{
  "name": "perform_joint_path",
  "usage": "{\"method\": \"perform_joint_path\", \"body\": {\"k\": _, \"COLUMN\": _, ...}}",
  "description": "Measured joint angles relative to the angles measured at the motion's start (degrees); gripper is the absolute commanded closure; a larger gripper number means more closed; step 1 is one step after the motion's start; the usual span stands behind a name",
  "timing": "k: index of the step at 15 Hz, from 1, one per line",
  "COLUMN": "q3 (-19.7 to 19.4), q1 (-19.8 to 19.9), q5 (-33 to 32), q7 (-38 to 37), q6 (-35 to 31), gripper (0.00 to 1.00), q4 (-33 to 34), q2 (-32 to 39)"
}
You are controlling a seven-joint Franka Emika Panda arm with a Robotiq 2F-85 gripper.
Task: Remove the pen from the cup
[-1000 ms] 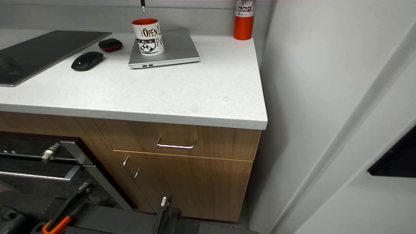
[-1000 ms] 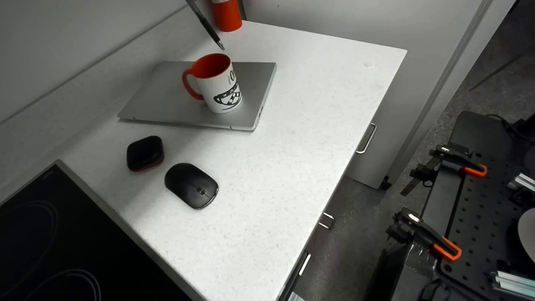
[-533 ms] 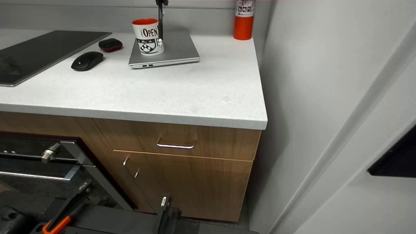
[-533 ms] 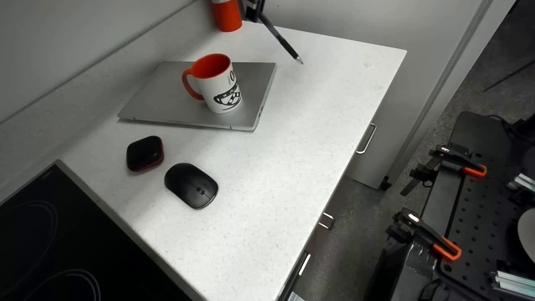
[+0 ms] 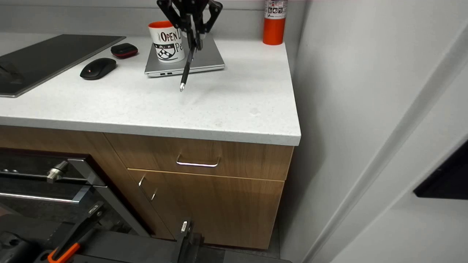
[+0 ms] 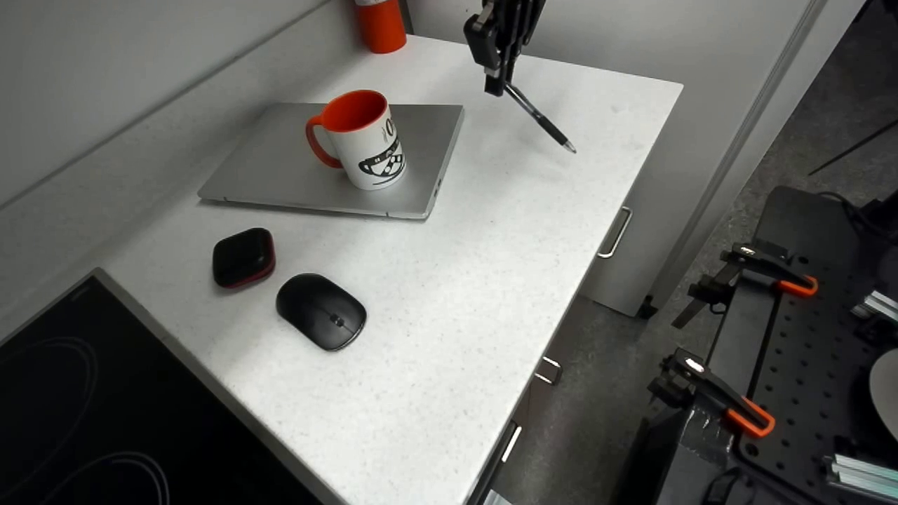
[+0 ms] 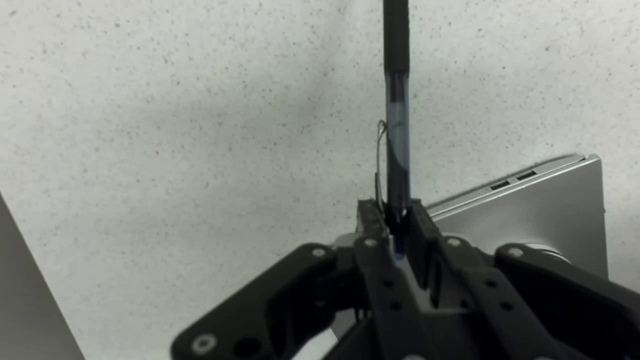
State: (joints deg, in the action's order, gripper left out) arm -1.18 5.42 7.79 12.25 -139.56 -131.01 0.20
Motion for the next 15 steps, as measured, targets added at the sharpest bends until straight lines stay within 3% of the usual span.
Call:
{"method": "perform_joint_path", "body": {"k": 6, "q3": -1.59, "q1": 0.08, "q5": 0.94, "q7": -2.38, "q6": -5.24, "gripper": 0.98, "q4": -0.05, "q2": 6.22}}
{"method": "perform_joint_path", "body": {"k": 7, "q3": -1.65, "q1": 0.13, "q5": 1.33, "q7": -2.65, "q6": -6.14, "gripper": 0.69, "q4": -0.05, "q2": 7.10}}
{"method": "perform_joint_path", "body": {"k": 8, "q3": -1.66, "q1": 0.19, "q5": 1.87, "q7": -2.80, "q6": -6.97, "gripper": 0.68, "q4": -0.04, "q2": 7.86}}
{"method": "perform_joint_path", "body": {"k": 15, "q3": -1.66, "q1": 0.35, "q5": 4.64, "q7": -3.78, "q6": -10.96, "gripper": 0.09, "q4": 0.05, "q2": 9.98}}
